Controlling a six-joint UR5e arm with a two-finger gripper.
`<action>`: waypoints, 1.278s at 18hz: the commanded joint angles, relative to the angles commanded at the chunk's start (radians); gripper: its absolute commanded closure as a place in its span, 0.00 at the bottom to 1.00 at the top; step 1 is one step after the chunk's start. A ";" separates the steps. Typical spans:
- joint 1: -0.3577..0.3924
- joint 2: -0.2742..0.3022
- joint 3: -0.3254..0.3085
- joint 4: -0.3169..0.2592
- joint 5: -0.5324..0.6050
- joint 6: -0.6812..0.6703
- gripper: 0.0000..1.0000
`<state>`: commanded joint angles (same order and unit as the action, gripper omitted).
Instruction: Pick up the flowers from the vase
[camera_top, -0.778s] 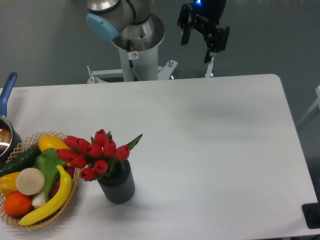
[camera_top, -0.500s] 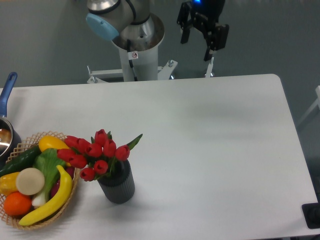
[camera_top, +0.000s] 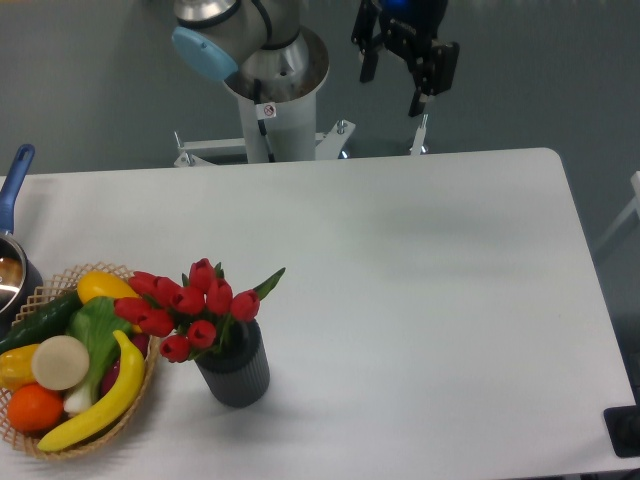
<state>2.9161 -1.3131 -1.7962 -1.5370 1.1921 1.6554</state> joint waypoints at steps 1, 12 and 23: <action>0.000 0.000 -0.002 0.000 -0.038 -0.073 0.00; -0.018 0.005 -0.211 0.415 -0.425 -0.497 0.00; -0.167 -0.107 -0.308 0.669 -0.442 -0.490 0.00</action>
<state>2.7491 -1.4202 -2.1047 -0.8684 0.7502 1.1658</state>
